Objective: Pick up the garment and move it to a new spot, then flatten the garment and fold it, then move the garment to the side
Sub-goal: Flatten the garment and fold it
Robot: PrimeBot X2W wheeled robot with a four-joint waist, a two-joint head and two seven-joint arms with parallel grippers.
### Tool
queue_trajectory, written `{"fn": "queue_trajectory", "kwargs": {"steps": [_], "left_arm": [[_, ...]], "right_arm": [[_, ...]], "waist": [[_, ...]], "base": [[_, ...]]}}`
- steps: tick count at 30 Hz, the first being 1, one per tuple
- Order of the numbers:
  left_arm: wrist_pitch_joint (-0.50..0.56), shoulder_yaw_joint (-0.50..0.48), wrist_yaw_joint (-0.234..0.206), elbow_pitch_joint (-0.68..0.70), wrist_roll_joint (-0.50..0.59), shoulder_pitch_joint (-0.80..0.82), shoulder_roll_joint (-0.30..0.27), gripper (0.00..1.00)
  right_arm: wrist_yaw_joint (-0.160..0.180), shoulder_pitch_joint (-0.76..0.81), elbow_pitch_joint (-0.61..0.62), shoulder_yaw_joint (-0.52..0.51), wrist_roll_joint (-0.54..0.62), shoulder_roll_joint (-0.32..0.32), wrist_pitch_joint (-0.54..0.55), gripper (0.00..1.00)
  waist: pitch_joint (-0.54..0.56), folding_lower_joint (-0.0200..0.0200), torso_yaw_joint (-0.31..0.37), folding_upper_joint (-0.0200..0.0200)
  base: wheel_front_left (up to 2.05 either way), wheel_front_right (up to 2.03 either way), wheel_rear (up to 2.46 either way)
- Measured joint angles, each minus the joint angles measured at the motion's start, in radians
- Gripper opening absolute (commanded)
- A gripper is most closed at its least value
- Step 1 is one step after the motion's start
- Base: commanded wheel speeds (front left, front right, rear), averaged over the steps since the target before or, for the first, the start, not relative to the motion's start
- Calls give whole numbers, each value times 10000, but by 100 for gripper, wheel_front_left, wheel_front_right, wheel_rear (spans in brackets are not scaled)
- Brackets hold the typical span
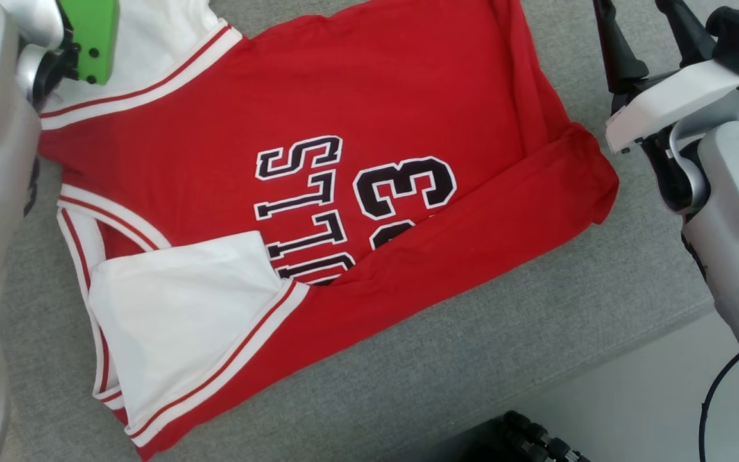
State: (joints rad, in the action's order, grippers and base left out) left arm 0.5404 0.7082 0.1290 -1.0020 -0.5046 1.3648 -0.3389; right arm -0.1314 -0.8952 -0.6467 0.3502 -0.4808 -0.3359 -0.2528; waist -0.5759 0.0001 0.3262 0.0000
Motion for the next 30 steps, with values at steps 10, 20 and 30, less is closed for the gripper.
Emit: {"fn": "queue_trajectory", "kwargs": {"steps": [10,20,30], "left_arm": [[-2096,-109,4,629,-750,-96,851,0],[-3108,723,15,2562,-1684,-985,1262,0],[-2995,1386,15,4466,-2355,-1857,1114,0]], "right_arm": [[0,-462,-401,675,-738,-959,571,100],[0,-742,-1375,1639,-1710,-2378,1868,100],[0,-1026,-2405,2803,-2054,-3287,2685,100]], "waist": [[315,0,-1109,0],[644,0,-2842,0],[729,0,-4270,0]], "base": [[0,0,0],[0,0,0],[0,0,0]]}}
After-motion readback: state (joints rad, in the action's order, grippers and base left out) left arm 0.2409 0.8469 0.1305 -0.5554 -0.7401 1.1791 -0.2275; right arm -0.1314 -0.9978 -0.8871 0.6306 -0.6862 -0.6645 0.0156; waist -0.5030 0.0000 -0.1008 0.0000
